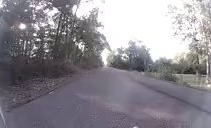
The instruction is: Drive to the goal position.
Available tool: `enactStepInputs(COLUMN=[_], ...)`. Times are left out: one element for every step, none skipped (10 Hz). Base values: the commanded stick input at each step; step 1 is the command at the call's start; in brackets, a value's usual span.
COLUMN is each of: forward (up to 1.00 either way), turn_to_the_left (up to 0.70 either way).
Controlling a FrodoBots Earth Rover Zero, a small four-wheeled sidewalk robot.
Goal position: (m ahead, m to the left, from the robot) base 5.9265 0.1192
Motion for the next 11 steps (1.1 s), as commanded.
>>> enactStepInputs(forward=[0.06, 0.06, 0.06, 0.06, 0.06, 0.06, 0.06, 0.06, 0.06, 0.06, 0.06], turn_to_the_left=[0.00, 0.00, 0.00, 0.00, 0.00, 0.00, 0.00, 0.00, 0.00, 0.00, 0.00])
